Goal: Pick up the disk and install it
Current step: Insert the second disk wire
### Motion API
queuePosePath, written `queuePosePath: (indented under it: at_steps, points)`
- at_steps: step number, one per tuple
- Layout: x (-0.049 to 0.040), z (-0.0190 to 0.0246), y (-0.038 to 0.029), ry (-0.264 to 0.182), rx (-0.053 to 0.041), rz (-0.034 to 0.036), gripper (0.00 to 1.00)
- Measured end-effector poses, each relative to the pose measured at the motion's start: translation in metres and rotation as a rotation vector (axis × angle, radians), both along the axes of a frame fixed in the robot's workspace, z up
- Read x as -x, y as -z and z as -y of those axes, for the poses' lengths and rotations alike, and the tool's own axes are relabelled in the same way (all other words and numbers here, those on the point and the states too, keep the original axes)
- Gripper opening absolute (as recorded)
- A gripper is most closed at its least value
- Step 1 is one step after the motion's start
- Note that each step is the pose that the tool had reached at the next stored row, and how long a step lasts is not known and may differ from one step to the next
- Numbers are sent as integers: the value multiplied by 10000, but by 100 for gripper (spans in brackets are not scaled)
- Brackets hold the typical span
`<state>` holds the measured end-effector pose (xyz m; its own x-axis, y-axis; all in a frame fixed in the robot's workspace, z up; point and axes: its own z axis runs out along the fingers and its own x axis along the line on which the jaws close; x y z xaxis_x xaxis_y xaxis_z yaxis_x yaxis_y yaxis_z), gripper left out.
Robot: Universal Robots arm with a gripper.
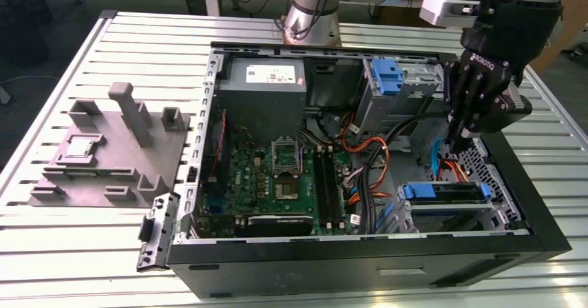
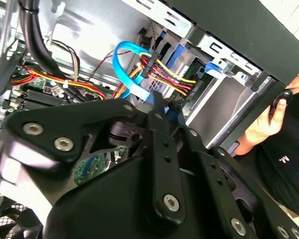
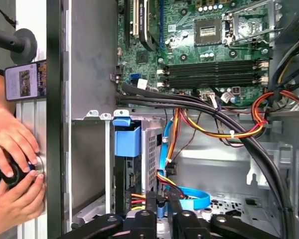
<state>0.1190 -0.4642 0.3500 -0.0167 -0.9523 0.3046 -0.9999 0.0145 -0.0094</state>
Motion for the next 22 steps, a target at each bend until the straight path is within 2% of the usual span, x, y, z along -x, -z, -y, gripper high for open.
queuePosePath:
  at_steps: [1,2,5,9,15,17,22]
  points:
    - [-1,0,0,0,11,1,22]
    - [-1,0,0,0,12,0,16]
    - [-1,5,3,0,4,0,16]
    - [17,41,3,-39,-26,3,16]
    - [77,78,11,-129,-40,79,16]
    - [78,101,21,-140,-135,109,16]
    - [81,162,38,-139,-579,163,16]
